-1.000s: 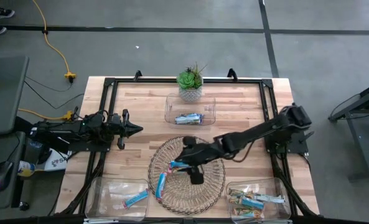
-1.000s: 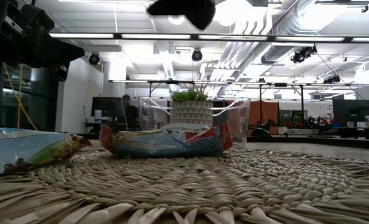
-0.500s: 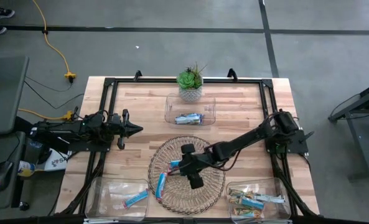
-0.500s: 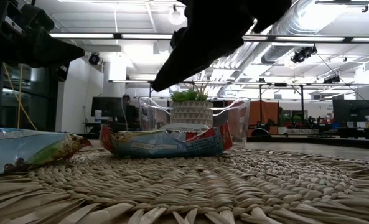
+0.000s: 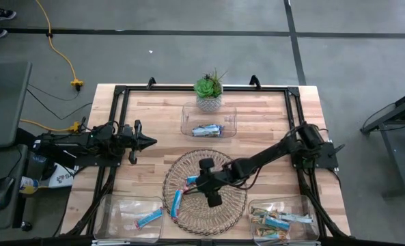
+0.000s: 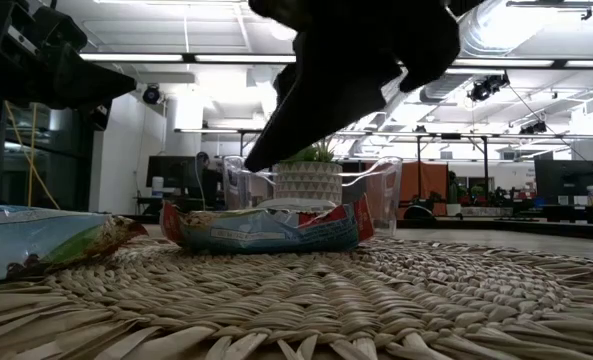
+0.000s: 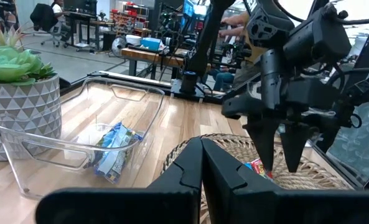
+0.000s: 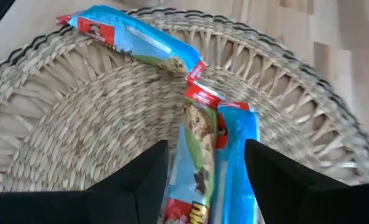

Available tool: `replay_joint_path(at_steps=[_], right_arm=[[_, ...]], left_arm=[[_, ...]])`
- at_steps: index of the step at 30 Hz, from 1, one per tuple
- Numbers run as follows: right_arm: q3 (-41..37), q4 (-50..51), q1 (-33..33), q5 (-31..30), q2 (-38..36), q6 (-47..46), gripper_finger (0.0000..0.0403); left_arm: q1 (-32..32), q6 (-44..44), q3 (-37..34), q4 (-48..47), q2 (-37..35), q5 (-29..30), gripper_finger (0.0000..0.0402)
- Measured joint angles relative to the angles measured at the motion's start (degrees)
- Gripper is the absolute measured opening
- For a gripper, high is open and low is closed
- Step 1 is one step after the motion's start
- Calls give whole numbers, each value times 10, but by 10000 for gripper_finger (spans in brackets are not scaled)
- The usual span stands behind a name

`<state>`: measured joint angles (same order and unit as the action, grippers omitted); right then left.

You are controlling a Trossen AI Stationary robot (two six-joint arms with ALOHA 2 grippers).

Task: Pick and place Granola Bars by type
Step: Put the red granola bar into the bottom left transparent bin

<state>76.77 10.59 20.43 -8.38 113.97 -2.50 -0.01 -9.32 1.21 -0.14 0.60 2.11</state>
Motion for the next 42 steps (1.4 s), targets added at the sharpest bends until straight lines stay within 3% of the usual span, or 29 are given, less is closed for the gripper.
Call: replay_joint_path(at_steps=[30,35,42], right_arm=[[0,-7,5,32,58,-52,195],[-7,-3,9,10,58,-52,195],[-7,10,13,3,58,-55,162]], left_arm=[[0,0,0,0,0,0,1],[0,0,0,0,0,0,1],[0,0,0,0,0,0,1]])
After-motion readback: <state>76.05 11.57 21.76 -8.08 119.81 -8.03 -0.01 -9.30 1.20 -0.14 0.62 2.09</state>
